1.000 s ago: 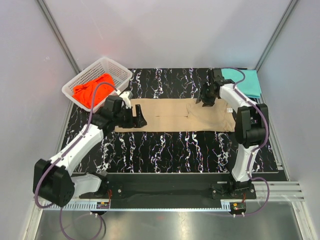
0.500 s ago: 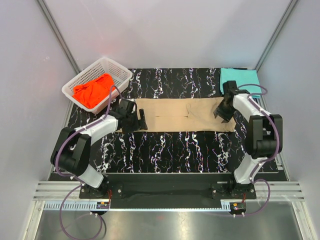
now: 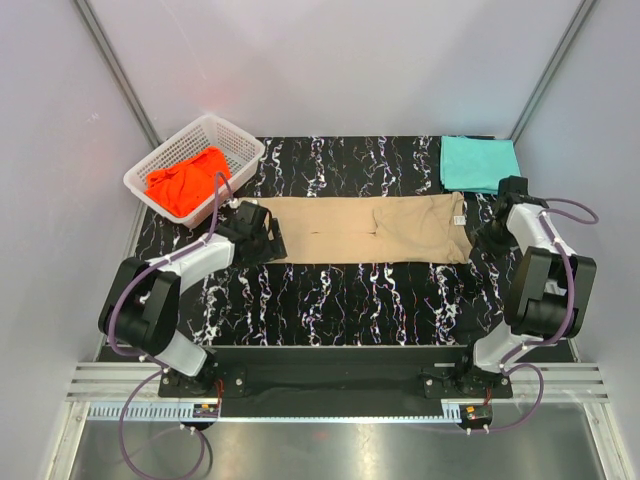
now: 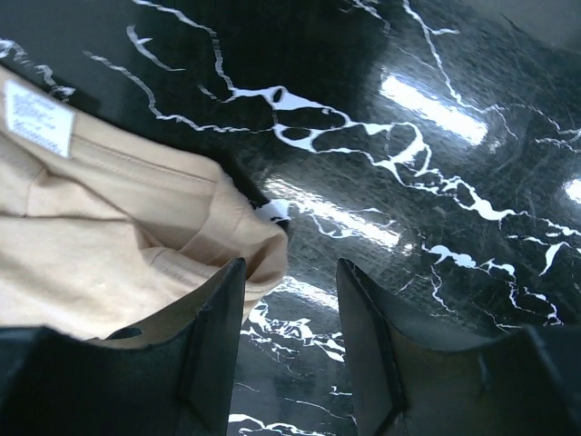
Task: Fold and stack the t-shirts
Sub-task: Fold the tshirt
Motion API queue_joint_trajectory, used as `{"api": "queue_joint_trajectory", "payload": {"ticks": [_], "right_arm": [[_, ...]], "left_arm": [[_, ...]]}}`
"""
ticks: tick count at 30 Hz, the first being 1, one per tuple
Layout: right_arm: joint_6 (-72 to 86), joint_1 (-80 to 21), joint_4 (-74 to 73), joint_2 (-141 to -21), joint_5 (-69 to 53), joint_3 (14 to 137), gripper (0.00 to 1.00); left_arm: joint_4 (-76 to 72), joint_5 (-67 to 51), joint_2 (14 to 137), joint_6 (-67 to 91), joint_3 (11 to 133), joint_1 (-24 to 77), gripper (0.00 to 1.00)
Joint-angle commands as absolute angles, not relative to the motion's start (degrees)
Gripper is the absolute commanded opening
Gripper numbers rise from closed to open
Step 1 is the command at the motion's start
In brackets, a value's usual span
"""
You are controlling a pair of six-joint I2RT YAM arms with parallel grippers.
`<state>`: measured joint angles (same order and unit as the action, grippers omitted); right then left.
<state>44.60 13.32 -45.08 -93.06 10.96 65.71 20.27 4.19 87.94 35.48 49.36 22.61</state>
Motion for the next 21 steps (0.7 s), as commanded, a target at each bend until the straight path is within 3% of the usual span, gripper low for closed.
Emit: {"api": "queue_joint_trajectory", "payload": {"ticks": [1,9,21], "right_arm": [[48.7,14.4,-43.3,-92.5,9.8,64.5,0.52],[57.1,14.7,-44.5,-98.3,2.3,66.0,0.51],[61.7,16.2,-44.2,-101.8,2.5,64.7,0.42]], "left_arm": [[18.4,7.8,87.4,36.6,50.4,22.9,0.87],[19.4,8.4,90.2,36.0,53.9,22.9,0.87],[21.7,14.1,95.0,36.6,55.2,22.9,0.88]]}}
